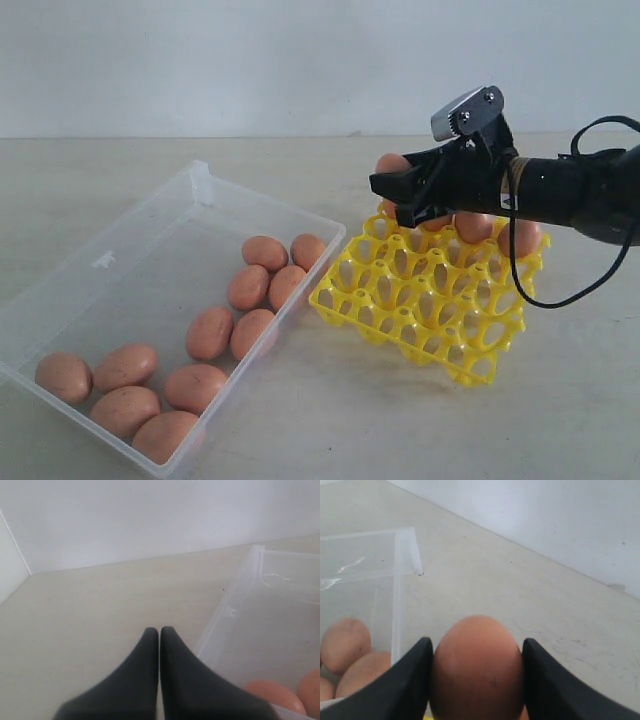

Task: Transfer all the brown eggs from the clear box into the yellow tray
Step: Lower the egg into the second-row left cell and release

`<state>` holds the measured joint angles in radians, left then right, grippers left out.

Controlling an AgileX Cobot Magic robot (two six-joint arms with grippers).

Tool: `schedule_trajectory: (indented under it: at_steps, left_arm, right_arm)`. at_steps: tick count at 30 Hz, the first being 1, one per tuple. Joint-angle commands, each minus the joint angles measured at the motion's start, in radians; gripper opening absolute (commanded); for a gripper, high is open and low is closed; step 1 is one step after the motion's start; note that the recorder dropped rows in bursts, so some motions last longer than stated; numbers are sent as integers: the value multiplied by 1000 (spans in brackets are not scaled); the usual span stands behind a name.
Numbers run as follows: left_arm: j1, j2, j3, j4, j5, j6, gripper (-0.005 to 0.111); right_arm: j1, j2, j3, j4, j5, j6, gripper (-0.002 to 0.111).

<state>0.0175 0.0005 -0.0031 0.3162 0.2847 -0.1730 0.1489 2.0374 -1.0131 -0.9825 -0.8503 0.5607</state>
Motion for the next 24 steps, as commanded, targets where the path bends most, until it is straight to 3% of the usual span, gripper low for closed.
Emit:
schedule_trajectory:
  at_steps: [1, 7, 15, 19, 24]
  left_arm:
    - [-4, -1, 3, -2, -5, -7, 1]
    - [-4, -1, 3, -2, -5, -7, 1]
    - [-4, -1, 3, -2, -5, -7, 1]
    - [-4, -1, 3, -2, -5, -7, 1]
    - [-4, -1, 3, -2, -5, -7, 1]
  right_arm:
    - [0, -1, 2, -30, -24, 46, 0]
    - [0, 5, -29, -240, 48, 182, 0]
    - [0, 78, -257, -525, -32, 591, 0]
    - [0, 101, -255, -577, -5, 589, 0]
    - [0, 136, -255, -563, 55, 449, 0]
